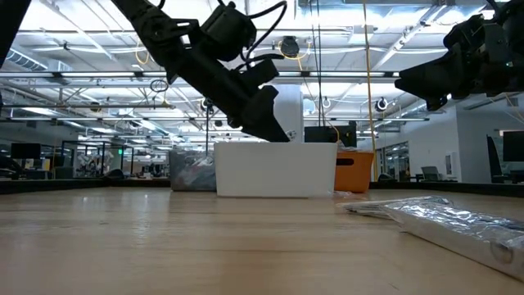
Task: Pick & Place Travel size toiletries
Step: Put the silver nail cutter into the white bin
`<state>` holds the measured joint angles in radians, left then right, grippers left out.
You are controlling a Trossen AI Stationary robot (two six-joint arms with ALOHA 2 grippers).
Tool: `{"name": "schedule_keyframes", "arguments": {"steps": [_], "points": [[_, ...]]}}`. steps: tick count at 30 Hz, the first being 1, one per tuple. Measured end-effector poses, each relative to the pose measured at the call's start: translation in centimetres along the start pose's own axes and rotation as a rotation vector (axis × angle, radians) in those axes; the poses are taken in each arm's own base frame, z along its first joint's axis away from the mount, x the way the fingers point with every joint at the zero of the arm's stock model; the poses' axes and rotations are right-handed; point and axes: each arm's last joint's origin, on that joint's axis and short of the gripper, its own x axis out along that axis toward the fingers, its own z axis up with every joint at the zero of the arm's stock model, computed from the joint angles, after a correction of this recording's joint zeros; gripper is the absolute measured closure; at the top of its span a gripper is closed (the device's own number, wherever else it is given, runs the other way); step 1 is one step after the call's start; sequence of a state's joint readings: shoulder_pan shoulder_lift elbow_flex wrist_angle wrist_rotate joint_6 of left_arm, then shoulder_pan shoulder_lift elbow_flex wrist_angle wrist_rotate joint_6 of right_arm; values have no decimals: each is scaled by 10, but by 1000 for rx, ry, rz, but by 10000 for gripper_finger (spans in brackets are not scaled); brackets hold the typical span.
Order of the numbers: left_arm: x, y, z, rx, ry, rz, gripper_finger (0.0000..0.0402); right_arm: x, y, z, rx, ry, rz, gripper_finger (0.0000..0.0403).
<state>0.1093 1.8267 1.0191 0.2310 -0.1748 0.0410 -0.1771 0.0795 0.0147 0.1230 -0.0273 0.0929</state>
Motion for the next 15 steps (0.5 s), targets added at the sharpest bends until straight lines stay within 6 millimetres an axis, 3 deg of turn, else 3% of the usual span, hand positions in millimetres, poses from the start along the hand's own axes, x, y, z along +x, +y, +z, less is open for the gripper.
{"name": "schedule_keyframes", "arguments": {"steps": [9, 15], "points": [[0, 0, 0, -76, -3, 14, 325, 0, 0, 0, 0, 0, 0, 261], [-1, -4, 1, -123, -8, 32, 260, 0, 0, 0, 0, 0, 0, 261]]}}
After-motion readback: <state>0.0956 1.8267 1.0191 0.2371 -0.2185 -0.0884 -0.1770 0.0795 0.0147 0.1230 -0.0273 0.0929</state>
